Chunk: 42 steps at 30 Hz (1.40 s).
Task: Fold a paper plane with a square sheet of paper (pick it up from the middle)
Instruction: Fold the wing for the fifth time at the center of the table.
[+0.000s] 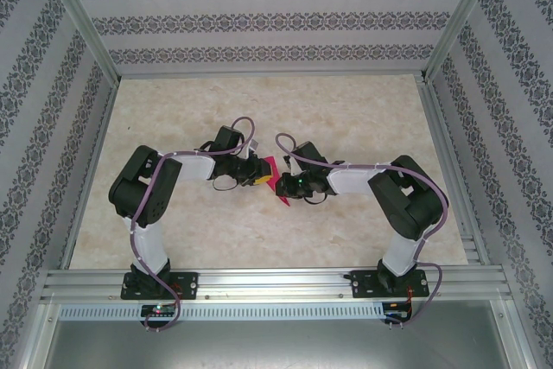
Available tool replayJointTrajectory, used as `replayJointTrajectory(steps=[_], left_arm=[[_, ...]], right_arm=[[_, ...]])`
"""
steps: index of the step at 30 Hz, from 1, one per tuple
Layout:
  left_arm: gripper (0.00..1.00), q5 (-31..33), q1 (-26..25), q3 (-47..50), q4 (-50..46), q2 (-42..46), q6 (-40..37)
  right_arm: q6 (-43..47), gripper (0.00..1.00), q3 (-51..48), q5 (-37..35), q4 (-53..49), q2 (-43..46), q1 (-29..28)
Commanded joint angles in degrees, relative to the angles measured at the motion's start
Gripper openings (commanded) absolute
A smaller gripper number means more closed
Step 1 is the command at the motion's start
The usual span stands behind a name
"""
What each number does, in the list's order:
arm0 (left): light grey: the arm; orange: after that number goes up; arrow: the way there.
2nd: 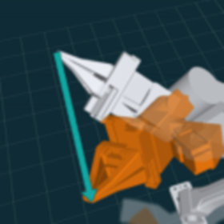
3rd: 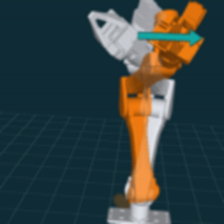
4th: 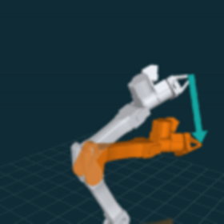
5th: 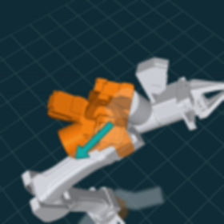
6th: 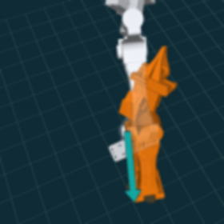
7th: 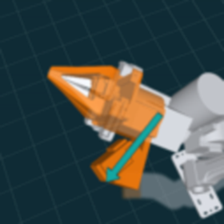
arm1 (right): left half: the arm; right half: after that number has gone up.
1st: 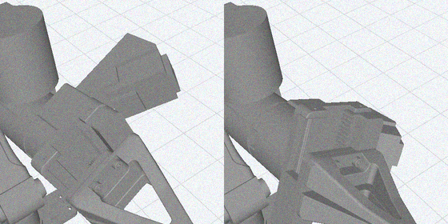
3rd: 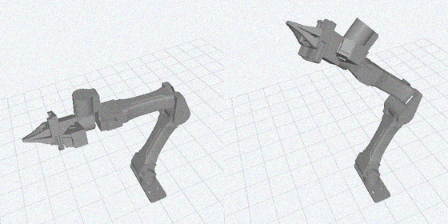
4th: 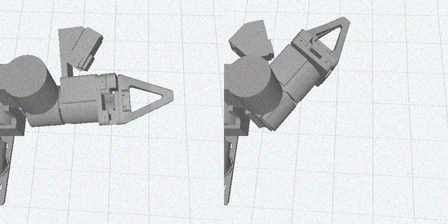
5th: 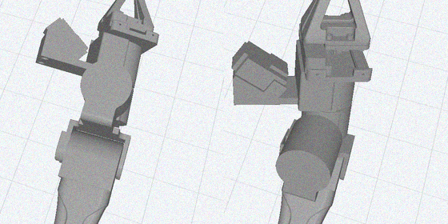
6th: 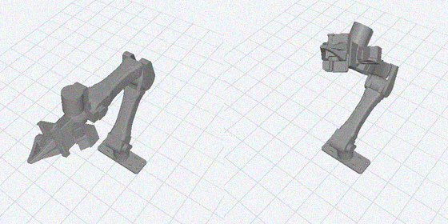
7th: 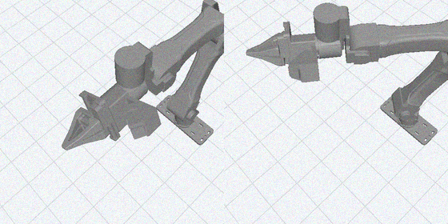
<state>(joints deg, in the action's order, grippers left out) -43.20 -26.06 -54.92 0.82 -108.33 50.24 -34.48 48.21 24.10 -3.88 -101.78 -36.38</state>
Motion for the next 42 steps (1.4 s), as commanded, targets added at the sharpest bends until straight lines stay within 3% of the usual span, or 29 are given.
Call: replayJointTrajectory(steps=[1, 21, 29, 42], left_arm=[[0.24, 0.27, -1.05, -0.79, 0.18, -0.46, 0.05], [0.22, 1.80, -1.45, -1.29, -0.12, -1.72, 0.39], [0.20, 4.61, -1.47, -1.63, -2.73, -2.14, 0.39], [0.20, 5.47, -1.47, -1.80, -4.31, -2.34, -0.05]], right_arm=[[0.34, 0.16, -0.85, -0.59, 0.06, 0.78, -0.40], [-0.19, 0.13, -0.31, 1.42, -0.56, -1.61, 0.72], [1.07, 0.21, 0.18, 2.30, -1.43, 1.46, 1.51], [1.55, 0.21, -2.21, 3.76, -2.36, 4.91, 1.67]])
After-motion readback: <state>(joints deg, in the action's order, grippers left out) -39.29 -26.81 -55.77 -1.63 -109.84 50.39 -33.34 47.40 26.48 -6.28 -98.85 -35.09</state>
